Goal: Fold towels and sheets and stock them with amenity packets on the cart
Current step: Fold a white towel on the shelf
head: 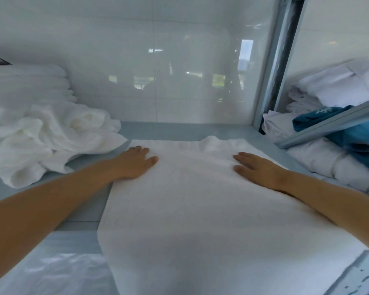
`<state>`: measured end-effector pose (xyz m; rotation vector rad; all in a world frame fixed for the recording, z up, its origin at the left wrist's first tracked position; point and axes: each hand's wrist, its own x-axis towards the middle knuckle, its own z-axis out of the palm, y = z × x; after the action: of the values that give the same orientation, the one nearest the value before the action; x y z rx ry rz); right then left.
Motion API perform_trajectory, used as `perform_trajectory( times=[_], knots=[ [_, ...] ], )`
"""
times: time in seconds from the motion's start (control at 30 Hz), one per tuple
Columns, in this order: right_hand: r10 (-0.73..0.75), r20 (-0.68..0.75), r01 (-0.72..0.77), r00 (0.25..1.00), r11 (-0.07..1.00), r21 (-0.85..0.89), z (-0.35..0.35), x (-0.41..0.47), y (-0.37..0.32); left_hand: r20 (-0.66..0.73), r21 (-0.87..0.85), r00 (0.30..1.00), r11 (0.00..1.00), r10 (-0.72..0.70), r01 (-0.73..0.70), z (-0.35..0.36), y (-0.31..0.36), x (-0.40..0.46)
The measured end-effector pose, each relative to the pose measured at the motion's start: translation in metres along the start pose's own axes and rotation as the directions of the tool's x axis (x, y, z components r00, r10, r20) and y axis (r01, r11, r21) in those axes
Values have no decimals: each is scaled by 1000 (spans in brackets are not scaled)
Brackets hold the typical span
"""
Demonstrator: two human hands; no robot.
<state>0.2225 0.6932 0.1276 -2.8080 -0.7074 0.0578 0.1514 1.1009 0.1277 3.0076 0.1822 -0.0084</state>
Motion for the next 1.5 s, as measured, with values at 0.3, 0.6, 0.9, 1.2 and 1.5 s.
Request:
perform_trajectory(
  times=[0.3, 0.6, 0.9, 1.2, 1.5],
  knots=[
    [182, -32, -185, 983, 975, -119, -2, 41, 8, -65, 105, 998, 994, -19, 26, -23, 69, -34],
    [108, -163, -137, 981, 973, -184, -11, 32, 2, 42, 34, 997, 997, 70, -71, 8, 88, -100],
    [-216, 122, 214, 969, 976, 26, -7, -84, -6, 28, 6, 994, 994, 108, -109, 15, 69, -101],
    [-145, 121, 152, 982, 987, -55, -5, -21, 2, 32, 33, 996, 996, 82, -83, 12, 61, -44],
    [-144, 92, 148, 985, 988, -43, -8, 54, 8, 1, 23, 998, 998, 56, -56, 10, 41, 28]
  ],
)
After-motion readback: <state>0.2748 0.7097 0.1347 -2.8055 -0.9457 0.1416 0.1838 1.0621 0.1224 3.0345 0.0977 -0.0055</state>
